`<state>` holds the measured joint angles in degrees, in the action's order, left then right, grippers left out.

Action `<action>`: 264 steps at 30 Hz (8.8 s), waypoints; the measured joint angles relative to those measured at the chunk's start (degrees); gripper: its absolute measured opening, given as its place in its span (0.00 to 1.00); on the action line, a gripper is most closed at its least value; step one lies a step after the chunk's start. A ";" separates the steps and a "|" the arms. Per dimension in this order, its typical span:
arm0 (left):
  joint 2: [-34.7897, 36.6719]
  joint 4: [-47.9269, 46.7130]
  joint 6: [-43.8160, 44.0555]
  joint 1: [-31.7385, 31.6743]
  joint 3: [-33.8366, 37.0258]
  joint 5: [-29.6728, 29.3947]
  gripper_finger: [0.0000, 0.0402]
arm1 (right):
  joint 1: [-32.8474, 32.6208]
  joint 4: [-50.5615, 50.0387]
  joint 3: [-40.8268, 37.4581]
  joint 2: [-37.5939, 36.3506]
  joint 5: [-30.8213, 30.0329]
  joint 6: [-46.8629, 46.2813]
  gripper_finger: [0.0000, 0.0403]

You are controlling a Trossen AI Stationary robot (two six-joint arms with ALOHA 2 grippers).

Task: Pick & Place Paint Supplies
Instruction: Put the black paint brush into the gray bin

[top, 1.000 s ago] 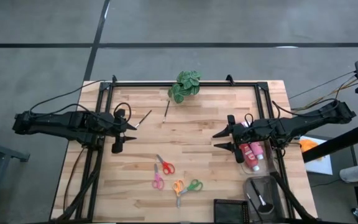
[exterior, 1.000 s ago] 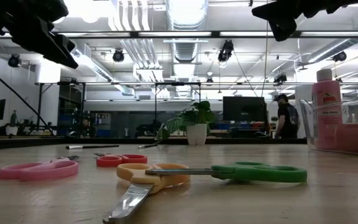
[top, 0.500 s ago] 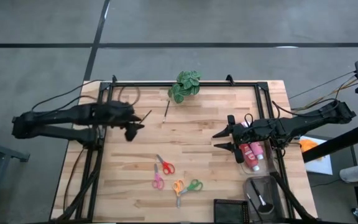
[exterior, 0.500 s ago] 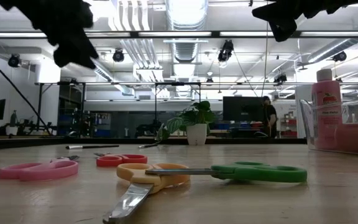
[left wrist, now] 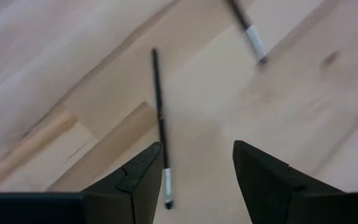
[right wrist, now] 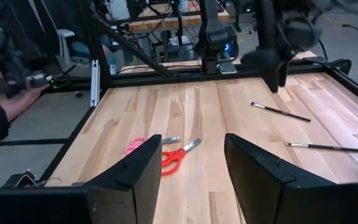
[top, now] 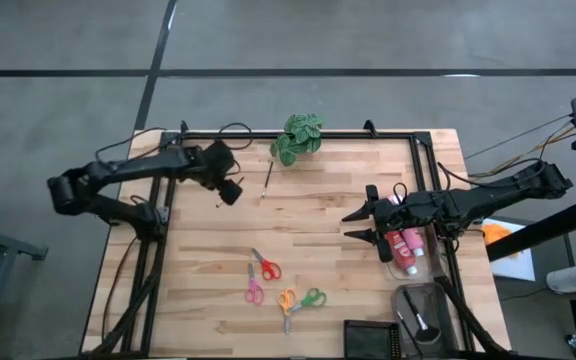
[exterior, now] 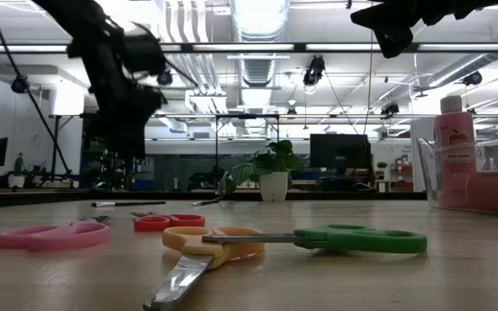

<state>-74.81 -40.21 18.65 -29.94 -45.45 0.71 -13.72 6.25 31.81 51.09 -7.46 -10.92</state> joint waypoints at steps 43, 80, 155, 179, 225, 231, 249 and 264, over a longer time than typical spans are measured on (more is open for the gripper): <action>-19.42 8.36 -5.37 -1.79 -0.10 -0.93 0.00 | 0.00 0.00 0.00 0.00 -0.02 0.00 0.42; 0.29 35.58 44.97 20.43 0.04 3.11 0.00 | 0.00 -0.01 -0.02 -0.01 -0.01 0.00 0.42; -54.09 35.87 62.17 38.10 -40.04 -6.65 0.26 | 0.02 -0.01 -0.02 -0.02 -0.02 0.00 0.42; -34.67 34.86 14.76 36.81 -35.40 -7.06 0.27 | 0.00 -0.07 -0.02 0.00 0.00 0.00 0.42; 64.85 44.80 -8.34 36.75 34.55 -10.16 0.26 | 0.00 -0.01 -0.02 0.00 0.00 0.00 0.42; 64.83 43.17 -8.16 36.75 34.60 -10.15 0.26 | 0.00 -0.01 -0.02 0.00 0.00 0.00 0.42; 64.82 39.57 -8.04 36.75 34.60 -10.16 0.26 | 0.00 -0.01 -0.02 0.00 -0.01 0.00 0.42; 64.81 23.50 -7.99 36.75 34.56 -10.16 0.26 | 0.00 -0.01 -0.02 0.00 0.00 0.00 0.42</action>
<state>-10.00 -16.71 10.66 6.81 -10.90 -9.45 -13.72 6.24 31.79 51.09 -7.47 -10.92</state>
